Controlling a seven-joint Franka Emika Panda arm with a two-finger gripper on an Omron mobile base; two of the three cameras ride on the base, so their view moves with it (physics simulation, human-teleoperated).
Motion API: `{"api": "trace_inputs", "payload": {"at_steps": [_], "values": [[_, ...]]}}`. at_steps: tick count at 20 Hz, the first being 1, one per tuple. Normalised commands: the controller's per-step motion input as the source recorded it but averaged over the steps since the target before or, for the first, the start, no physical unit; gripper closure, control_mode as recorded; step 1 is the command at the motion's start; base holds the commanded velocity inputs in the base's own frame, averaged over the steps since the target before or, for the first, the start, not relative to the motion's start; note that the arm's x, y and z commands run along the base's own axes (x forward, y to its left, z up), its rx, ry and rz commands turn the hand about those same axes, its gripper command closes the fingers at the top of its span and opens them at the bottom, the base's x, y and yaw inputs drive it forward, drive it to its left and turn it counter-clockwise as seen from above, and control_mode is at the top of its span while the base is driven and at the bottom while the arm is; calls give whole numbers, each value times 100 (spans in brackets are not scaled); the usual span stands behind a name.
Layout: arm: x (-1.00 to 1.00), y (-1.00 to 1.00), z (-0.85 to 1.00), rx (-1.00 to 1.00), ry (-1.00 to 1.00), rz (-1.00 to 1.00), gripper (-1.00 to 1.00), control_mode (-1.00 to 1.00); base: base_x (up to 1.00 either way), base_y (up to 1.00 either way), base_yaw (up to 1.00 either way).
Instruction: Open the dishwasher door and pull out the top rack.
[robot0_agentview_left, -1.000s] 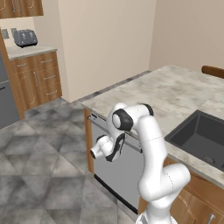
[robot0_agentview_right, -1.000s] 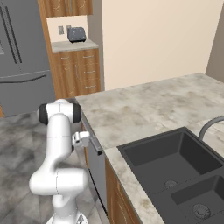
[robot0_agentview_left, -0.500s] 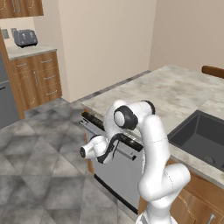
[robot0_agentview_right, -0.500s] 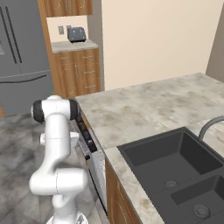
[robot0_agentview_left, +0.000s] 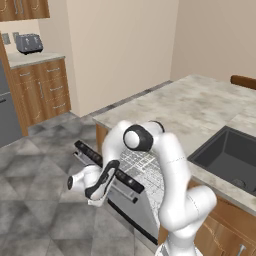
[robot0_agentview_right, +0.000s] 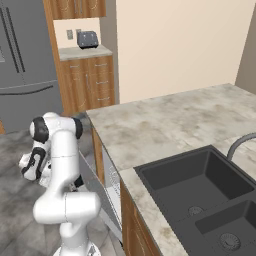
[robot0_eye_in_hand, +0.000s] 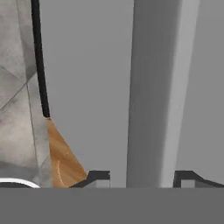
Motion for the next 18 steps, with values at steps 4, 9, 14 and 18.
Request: {"api": "trace_inputs", "payload": {"at_steps": [4, 9, 14, 18], "values": [[-92, 97, -100, 32, 45, 11, 100, -100, 0, 0, 0], [-63, 61, -71, 26, 31, 6, 100, -100, 0, 0, 0], [-15, -1, -1, 27, 13, 3, -100, -100, 0, 0, 0], [-54, -14, 92, 24, 5, -2, -100, -100, 0, 0, 0]]}}
